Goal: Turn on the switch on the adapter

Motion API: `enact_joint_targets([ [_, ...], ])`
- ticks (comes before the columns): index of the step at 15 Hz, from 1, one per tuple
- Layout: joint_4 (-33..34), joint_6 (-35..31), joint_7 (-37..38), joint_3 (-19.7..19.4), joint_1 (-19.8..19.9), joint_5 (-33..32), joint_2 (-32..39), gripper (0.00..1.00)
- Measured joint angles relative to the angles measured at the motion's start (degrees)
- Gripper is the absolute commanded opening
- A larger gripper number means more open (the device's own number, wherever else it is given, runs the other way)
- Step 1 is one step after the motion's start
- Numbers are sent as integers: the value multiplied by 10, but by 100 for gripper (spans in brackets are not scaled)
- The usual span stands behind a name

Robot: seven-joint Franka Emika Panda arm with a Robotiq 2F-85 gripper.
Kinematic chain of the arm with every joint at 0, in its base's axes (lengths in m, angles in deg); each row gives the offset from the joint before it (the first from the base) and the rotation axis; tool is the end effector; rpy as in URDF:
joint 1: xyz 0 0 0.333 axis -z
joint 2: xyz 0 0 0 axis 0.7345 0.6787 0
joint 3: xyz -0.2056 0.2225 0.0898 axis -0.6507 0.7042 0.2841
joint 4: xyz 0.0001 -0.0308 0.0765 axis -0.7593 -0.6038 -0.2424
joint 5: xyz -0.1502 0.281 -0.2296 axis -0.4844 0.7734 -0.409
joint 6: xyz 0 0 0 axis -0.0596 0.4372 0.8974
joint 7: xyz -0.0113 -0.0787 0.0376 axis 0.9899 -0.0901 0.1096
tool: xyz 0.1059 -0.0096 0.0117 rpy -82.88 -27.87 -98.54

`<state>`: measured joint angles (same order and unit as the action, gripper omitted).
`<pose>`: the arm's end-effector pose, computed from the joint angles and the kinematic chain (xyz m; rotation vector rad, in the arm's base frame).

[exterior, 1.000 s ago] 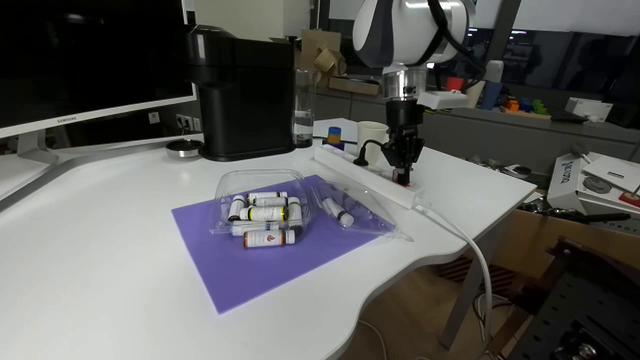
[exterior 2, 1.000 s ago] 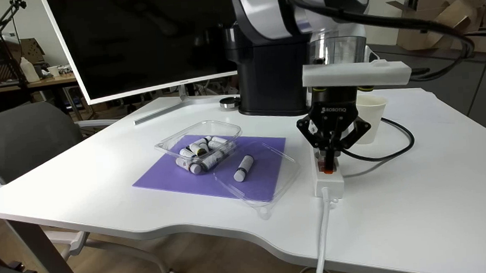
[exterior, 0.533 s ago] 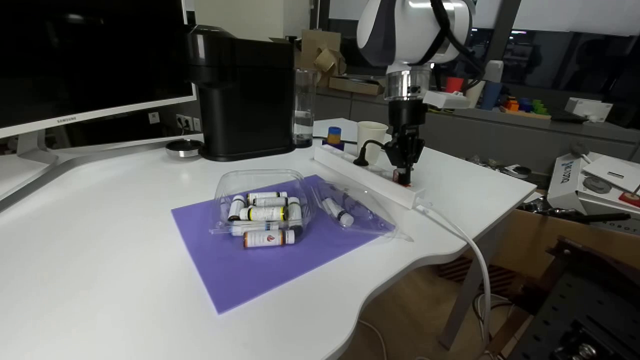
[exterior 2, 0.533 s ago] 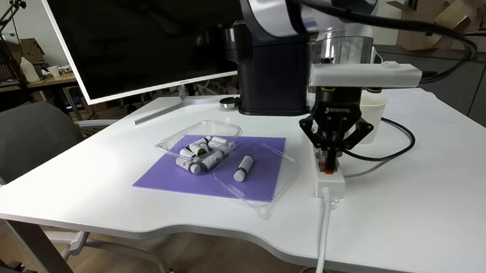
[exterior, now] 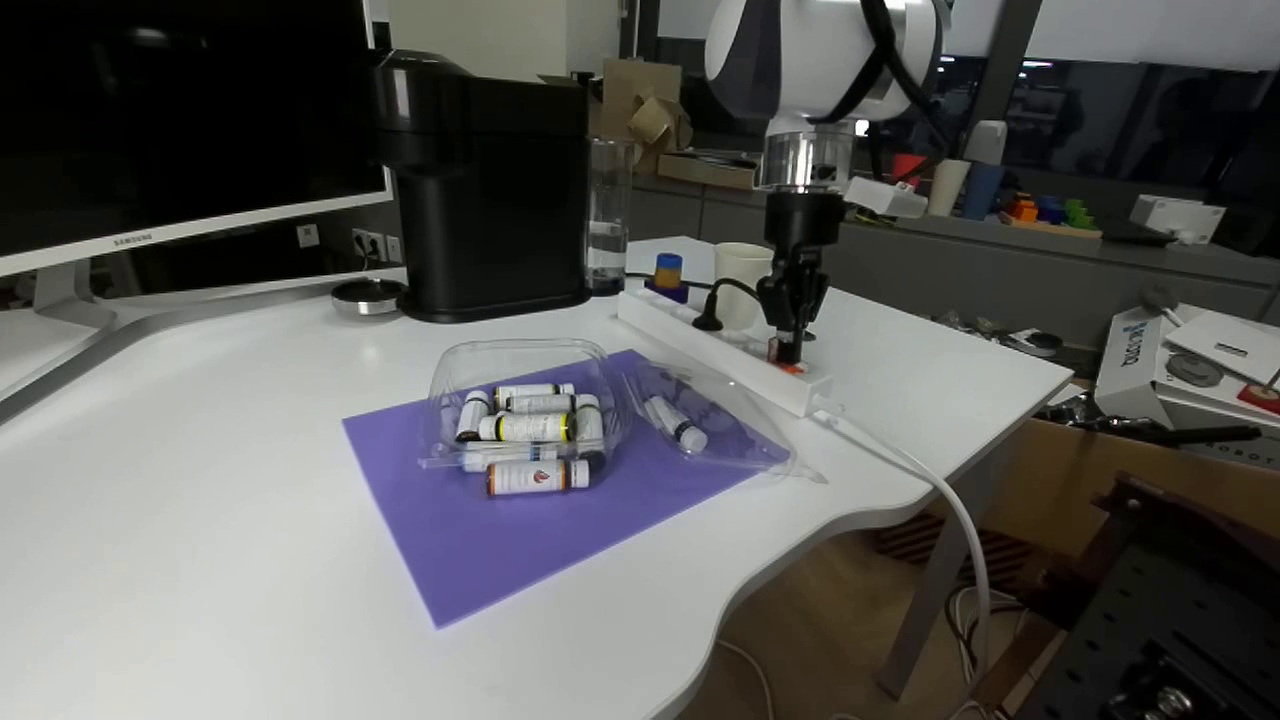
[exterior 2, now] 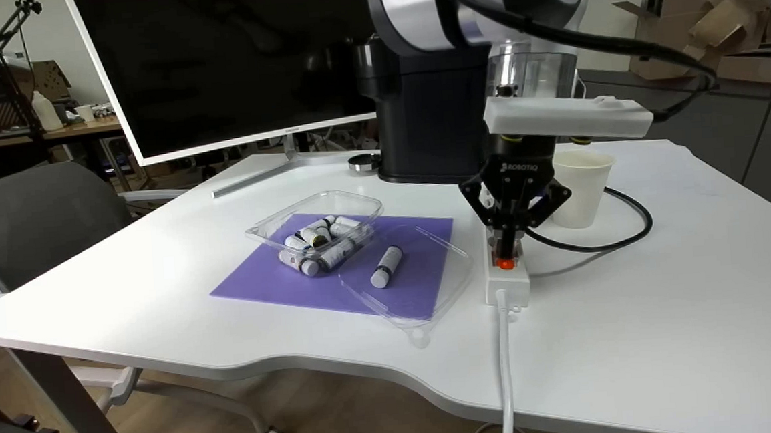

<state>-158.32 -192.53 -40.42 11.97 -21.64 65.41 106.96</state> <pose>0.5049 -0.2724 0.1393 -3.0103 -0.3689 0.2450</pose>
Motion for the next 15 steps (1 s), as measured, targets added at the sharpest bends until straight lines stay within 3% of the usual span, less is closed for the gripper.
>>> enact_joint_targets([
  [5,-64,-35,-24,11,-7,11,-80,0],
  [6,-76,-36,-23,10,-12,11,-100,26],
  [7,-89,-38,-20,7,-18,11,-120,27],
  [10,-120,-42,21,-15,-50,1,-177,47],
  [15,-151,-34,201,-65,-104,-102,-245,81],
])
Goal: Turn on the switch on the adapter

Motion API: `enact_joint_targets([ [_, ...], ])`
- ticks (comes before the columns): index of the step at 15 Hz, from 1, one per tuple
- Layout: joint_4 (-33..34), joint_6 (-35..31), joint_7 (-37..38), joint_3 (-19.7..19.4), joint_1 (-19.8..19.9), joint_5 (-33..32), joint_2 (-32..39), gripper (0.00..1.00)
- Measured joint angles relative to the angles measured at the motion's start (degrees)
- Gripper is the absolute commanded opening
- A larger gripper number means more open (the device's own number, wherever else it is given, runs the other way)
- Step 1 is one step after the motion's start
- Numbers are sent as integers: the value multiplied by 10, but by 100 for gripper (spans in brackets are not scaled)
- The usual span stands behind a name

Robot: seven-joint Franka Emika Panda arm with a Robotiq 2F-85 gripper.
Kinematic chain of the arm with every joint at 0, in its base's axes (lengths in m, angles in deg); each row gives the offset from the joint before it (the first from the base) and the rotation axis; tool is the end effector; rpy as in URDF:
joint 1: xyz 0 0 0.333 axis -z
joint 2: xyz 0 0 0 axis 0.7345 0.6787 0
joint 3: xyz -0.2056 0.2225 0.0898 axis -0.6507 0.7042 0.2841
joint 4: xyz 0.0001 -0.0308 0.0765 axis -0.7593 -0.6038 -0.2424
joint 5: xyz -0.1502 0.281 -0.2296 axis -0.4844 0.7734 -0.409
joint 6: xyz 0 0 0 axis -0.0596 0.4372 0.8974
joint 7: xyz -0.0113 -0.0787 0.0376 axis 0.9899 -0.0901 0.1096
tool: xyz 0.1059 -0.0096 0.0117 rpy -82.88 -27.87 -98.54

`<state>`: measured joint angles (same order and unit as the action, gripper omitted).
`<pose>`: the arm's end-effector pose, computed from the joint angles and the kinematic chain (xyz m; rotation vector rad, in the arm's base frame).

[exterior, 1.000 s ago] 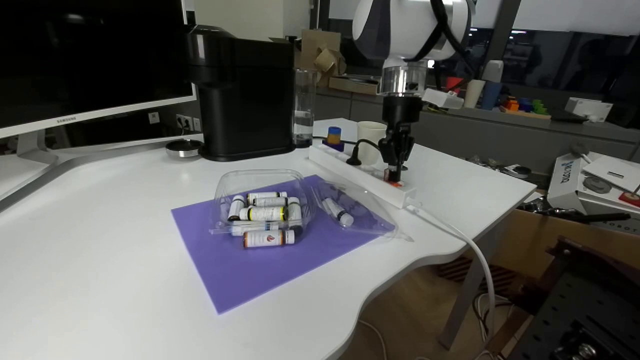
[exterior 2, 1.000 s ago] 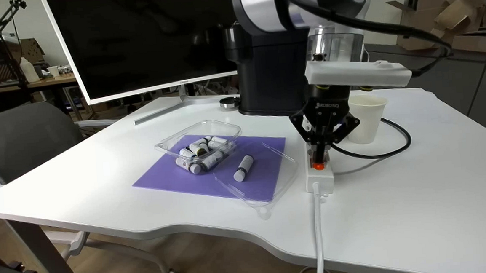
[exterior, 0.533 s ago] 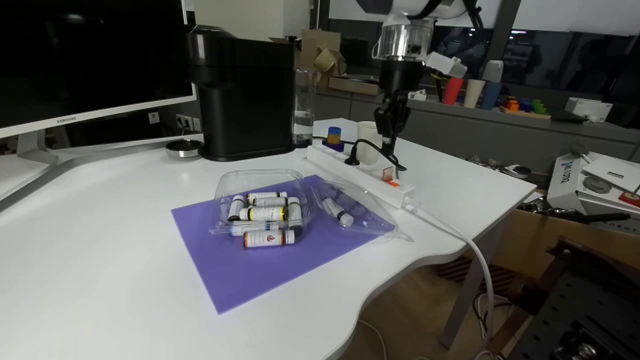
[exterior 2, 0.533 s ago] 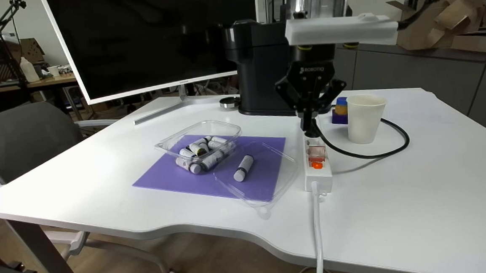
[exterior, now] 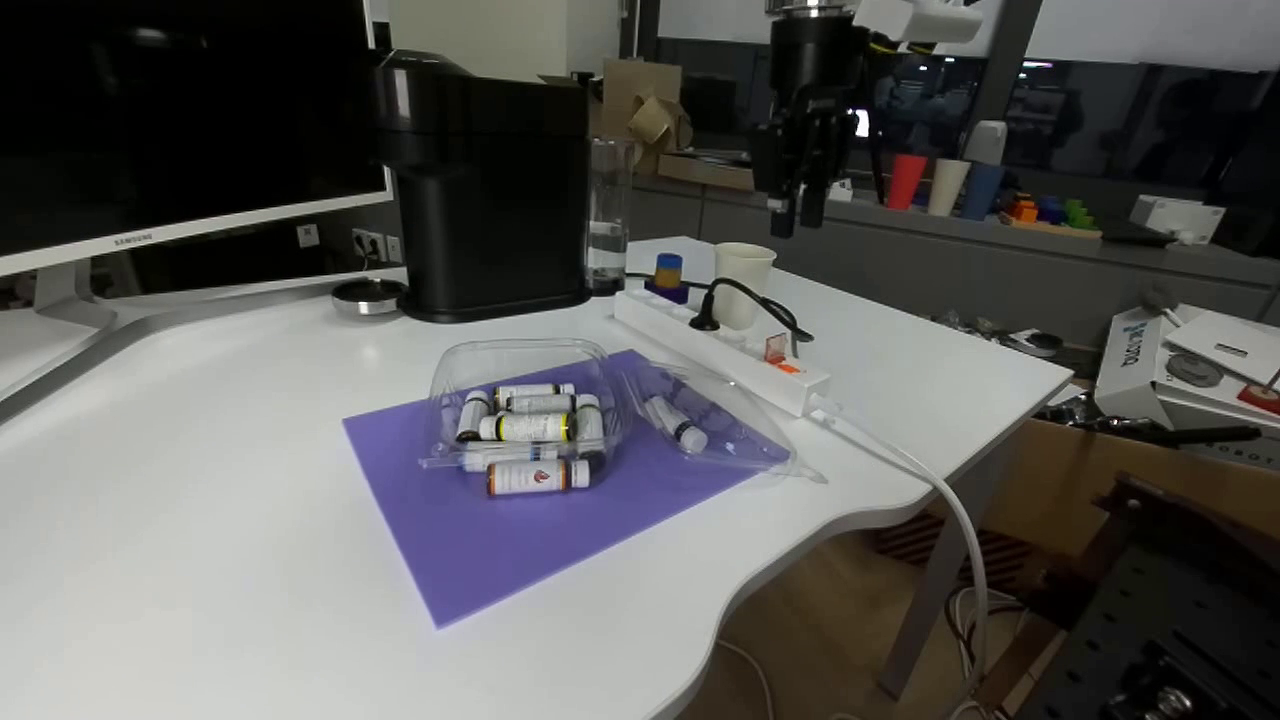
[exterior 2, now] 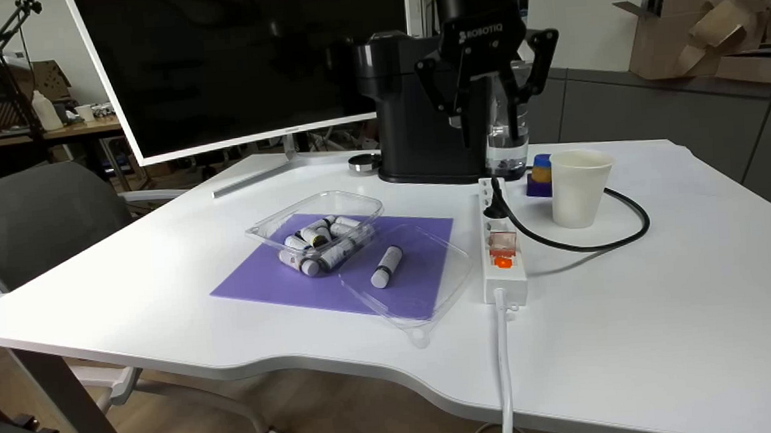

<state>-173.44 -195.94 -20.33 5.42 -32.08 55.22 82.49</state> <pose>0.4832 -0.2187 0.2855 3.0125 0.1479 -0.0273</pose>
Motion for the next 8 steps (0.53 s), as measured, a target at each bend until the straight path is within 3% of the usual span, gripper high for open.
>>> enact_joint_targets([
  [3,-6,41,118,-20,-17,-68,-31,99],
  [8,-15,132,230,-23,-29,-105,-75,100],
])
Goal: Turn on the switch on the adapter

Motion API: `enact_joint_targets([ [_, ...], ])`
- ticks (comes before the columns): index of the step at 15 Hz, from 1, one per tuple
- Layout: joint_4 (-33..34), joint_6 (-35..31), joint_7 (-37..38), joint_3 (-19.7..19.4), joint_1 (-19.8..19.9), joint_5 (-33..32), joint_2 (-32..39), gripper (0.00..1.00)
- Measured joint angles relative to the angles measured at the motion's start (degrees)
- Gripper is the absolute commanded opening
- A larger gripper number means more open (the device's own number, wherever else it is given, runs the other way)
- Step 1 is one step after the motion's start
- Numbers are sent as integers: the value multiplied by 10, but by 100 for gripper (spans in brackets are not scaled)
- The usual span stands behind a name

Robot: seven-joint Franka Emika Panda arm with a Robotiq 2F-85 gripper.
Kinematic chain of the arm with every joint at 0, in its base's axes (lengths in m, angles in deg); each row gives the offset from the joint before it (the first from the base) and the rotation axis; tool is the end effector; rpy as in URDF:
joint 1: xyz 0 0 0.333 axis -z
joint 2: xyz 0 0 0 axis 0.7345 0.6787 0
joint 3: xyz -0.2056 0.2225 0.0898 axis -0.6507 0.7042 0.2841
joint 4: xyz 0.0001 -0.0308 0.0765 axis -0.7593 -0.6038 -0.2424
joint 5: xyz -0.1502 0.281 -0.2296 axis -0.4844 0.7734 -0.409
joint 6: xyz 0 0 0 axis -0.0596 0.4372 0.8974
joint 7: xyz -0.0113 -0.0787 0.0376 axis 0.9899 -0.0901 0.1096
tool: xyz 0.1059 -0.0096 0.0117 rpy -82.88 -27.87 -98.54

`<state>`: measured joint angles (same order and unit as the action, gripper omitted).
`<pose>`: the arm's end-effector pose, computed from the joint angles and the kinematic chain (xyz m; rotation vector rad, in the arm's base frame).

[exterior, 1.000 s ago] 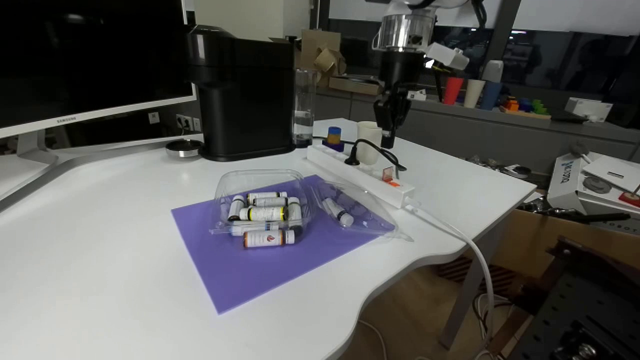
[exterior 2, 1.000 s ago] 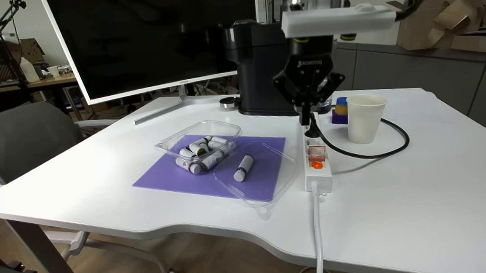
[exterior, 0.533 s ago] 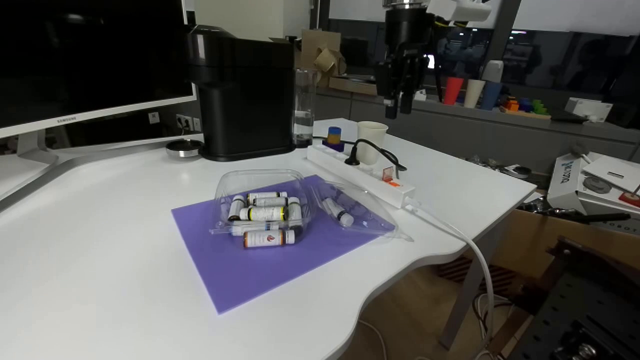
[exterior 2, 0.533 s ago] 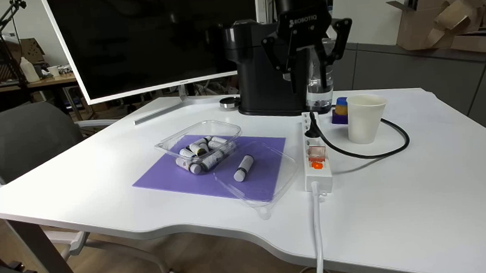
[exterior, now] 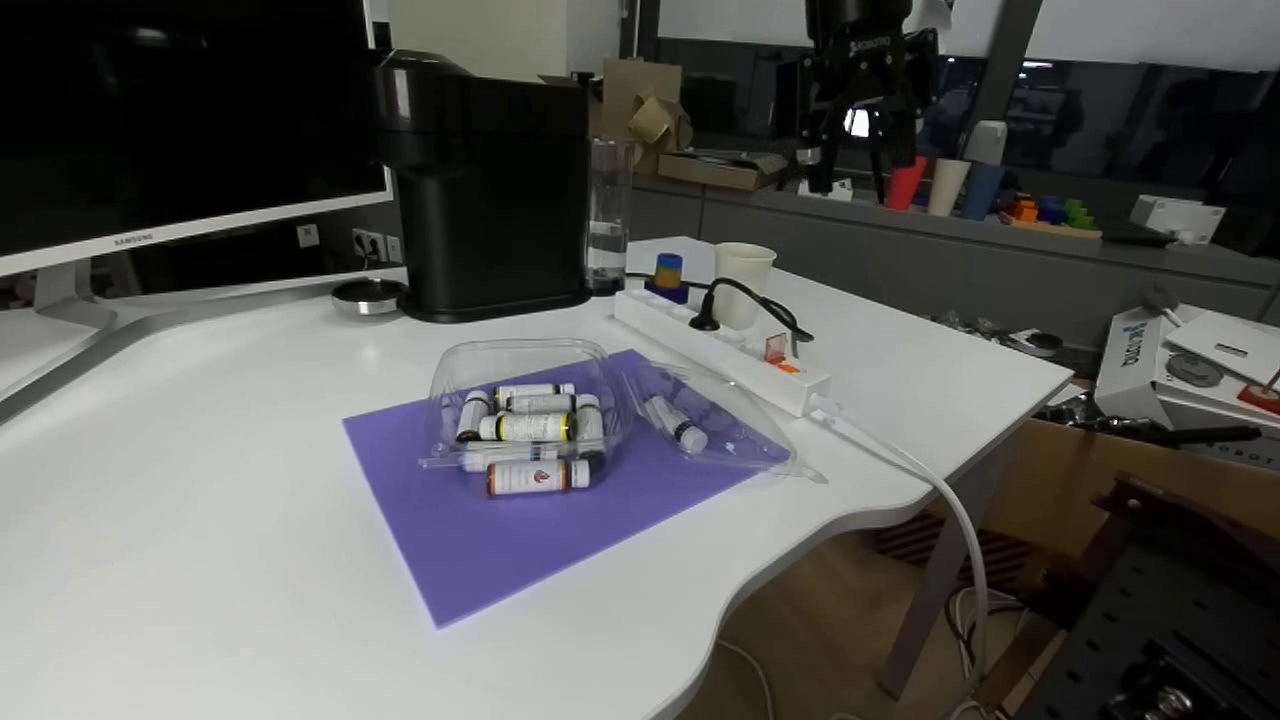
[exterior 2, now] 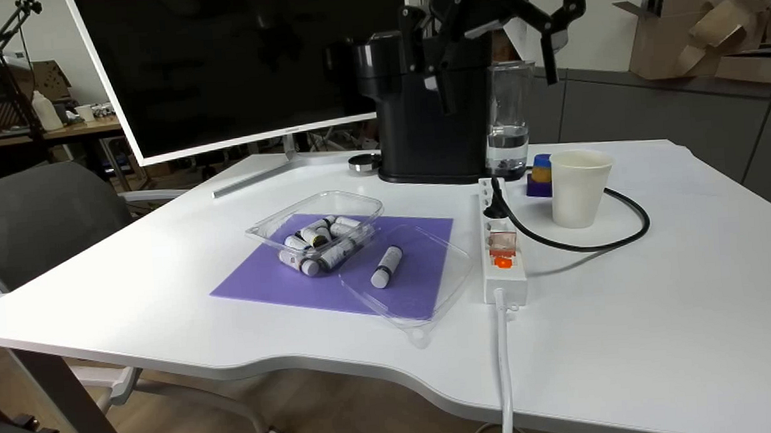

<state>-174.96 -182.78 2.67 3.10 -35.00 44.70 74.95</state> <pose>0.4549 -0.2106 0.3236 2.8882 -0.2743 -0.2063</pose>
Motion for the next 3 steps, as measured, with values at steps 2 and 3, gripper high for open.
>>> enact_joint_targets([
  [2,-3,29,15,0,-1,-3,-12,100],
  [3,-5,42,20,0,-1,-7,-17,100],
])
